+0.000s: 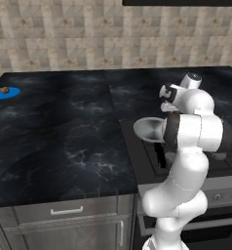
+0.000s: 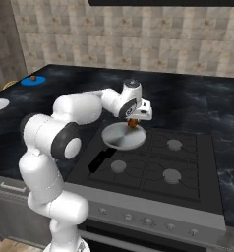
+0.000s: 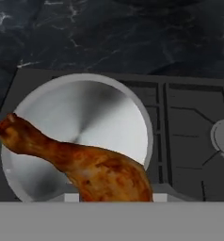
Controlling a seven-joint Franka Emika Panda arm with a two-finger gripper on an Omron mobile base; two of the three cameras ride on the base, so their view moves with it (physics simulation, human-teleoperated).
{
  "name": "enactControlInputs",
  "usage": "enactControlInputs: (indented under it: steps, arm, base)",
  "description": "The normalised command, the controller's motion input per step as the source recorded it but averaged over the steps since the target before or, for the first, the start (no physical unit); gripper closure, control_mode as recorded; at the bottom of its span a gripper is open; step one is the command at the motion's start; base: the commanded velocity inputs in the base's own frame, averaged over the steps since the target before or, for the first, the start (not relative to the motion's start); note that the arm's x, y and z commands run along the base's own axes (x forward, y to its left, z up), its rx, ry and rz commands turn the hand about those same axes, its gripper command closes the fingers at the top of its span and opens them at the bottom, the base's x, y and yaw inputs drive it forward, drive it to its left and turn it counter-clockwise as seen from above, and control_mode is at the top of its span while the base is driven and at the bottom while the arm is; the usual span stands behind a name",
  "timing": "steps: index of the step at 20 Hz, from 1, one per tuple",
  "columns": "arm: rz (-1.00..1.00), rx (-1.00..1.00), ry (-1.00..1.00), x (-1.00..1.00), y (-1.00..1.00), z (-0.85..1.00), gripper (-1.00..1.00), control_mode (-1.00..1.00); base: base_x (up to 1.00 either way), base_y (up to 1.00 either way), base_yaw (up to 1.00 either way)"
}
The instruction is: Take the chicken drumsticks from the pan and place one on each plate on the dining counter.
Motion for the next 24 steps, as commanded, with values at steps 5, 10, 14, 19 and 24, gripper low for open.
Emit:
enactControlInputs:
  steps: [5, 10, 14, 19, 24]
  arm:
    - [-0.07, -0.01, -0.34, -1.00, 0.35, 0.18, 1.00, -1.00]
    - [0.02, -0.06, -0.14, -1.00, 0.61, 0.40, 1.00, -1.00]
    - [0.17, -0.03, 0.00, -1.00, 0.36, 0.88, 1.00, -1.00]
    - [0.19, -0.02, 0.00, -1.00, 0.20, 0.65, 1.00, -1.00]
    - [0.09, -0.10, 0.04, -1.00, 0.44, 0.05, 1.00, -1.00]
  base:
    - [0.00, 0.00, 0.00]
    - [0.00, 0.00, 0.00]
    - [0.00, 0.00, 0.00]
    - [0.00, 0.00, 0.00]
    - [0.00, 0.00, 0.00]
